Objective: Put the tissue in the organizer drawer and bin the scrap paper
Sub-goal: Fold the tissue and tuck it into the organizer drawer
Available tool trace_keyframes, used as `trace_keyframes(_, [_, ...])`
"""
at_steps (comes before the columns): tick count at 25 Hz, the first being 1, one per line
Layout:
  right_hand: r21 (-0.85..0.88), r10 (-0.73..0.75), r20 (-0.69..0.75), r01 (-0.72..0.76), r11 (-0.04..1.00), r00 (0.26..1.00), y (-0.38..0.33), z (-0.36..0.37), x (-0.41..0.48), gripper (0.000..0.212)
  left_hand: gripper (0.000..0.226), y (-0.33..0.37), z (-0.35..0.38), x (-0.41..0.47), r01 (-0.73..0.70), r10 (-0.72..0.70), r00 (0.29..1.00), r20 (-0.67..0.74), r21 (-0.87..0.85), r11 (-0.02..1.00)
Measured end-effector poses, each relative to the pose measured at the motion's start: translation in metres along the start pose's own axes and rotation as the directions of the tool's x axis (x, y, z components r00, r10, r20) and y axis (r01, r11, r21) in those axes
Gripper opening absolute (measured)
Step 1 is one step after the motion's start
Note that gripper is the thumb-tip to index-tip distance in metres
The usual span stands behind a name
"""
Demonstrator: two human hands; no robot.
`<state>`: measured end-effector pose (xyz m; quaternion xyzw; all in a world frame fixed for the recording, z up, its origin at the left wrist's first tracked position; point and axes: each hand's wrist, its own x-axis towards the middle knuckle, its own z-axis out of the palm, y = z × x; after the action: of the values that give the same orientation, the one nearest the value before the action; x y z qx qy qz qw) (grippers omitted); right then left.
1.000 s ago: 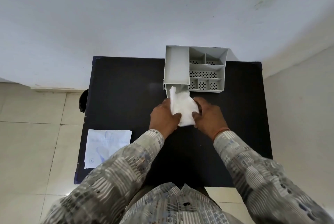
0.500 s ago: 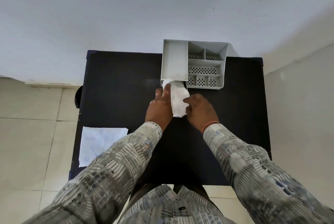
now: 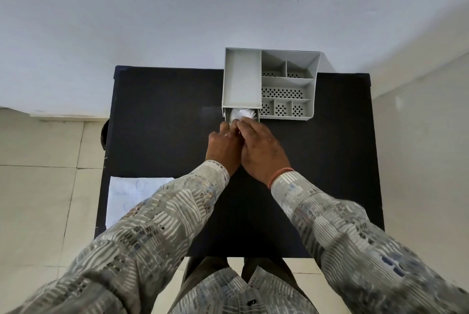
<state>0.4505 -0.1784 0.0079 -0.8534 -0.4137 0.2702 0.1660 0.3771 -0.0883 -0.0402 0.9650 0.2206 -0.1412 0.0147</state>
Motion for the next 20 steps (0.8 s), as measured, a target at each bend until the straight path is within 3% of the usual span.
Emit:
trace_keyframes(3, [0.120,0.025,0.241,-0.055,0.991,0.970,-0.007,-0.003,0.027,0.077,0.064,-0.009,0.008,0.000,0.082,-0.083,0.997,0.000,-0.189,0.979])
trace_keyframes(5, [0.144,0.059,0.295,-0.106,0.984,0.954,-0.001,-0.002,0.045,0.073,0.062,-0.018,0.010,-0.013,0.091,-0.126,0.989,-0.080,-0.345,0.934])
trace_keyframes(7, [0.078,0.028,0.329,-0.056,0.995,0.944,0.006,0.003,0.056,0.065,0.050,-0.020,0.019,-0.028,0.029,-0.110,0.976,-0.190,-0.385,0.922])
trace_keyframes(10, [-0.042,-0.092,0.364,0.115,0.993,0.927,0.013,0.011,0.067,0.061,0.038,-0.016,0.026,-0.033,0.000,-0.058,0.989,-0.138,-0.388,0.922])
trace_keyframes(12, [0.020,-0.113,0.293,0.113,0.993,0.949,0.012,0.008,0.066,0.055,0.031,-0.016,0.024,-0.027,0.056,-0.123,0.986,-0.109,-0.481,0.875])
trace_keyframes(14, [0.165,-0.072,0.072,0.059,0.984,0.995,0.013,0.002,0.054,0.052,0.025,-0.015,0.017,-0.019,0.113,-0.215,0.970,-0.110,-0.580,0.806])
trace_keyframes(17, [0.281,0.096,-0.227,-0.030,0.959,0.969,0.024,0.003,0.023,0.045,0.039,-0.012,0.005,-0.005,0.185,-0.313,0.945,-0.095,-0.635,0.750])
trace_keyframes(18, [0.263,0.145,-0.237,-0.080,0.961,0.961,0.028,0.004,0.015,0.042,0.040,-0.012,0.002,0.001,0.208,-0.334,0.939,-0.088,-0.627,0.751])
trace_keyframes(20, [0.155,0.211,-0.087,-0.196,0.968,0.974,0.040,0.011,0.012,0.043,0.031,-0.014,-0.002,0.013,0.245,-0.349,0.935,-0.067,-0.590,0.770])
